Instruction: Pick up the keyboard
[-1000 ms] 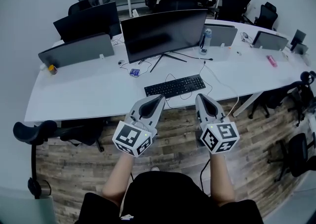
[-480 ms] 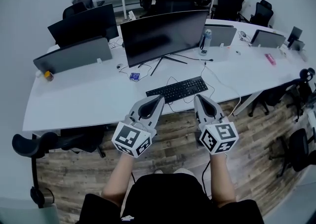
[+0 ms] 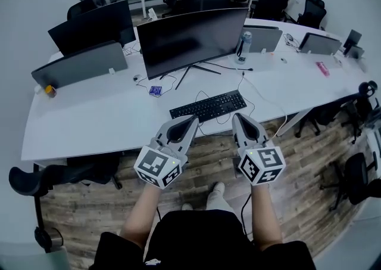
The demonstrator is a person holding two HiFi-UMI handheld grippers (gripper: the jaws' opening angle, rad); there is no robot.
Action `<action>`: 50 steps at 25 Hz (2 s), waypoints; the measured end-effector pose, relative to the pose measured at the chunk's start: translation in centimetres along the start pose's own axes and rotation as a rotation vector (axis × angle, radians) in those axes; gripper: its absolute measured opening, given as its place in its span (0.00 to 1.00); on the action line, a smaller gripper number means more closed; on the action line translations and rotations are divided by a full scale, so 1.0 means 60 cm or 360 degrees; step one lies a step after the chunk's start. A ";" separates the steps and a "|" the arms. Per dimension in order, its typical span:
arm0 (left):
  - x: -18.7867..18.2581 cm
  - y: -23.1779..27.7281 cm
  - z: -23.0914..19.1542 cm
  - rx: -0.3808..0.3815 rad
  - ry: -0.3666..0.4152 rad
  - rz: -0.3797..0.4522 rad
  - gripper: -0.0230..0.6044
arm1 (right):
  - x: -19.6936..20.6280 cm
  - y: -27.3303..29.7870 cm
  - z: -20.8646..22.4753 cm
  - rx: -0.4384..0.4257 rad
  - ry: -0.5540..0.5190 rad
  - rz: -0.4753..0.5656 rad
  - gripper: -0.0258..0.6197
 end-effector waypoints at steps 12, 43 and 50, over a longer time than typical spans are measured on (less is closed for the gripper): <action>0.014 0.088 -0.005 -0.0056 0.0024 -0.0022 0.04 | -0.003 0.042 0.077 -0.0087 0.0034 0.0005 0.05; 0.045 0.273 -0.048 -0.0366 0.0079 -0.0092 0.04 | -0.005 0.179 0.264 -0.0364 0.0086 -0.0077 0.05; 0.057 0.292 -0.051 -0.0452 0.0080 -0.0104 0.04 | 0.000 0.199 0.283 -0.0453 0.0085 -0.0098 0.05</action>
Point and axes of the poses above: the fingertips, and each gripper's own axes: y forward along the fingers, z to its right, x out of its underside, the point moved 3 cm from there along -y, backward along the fingers, and after that the axes turned 6 degrees about -x, right-handed, at the moved point
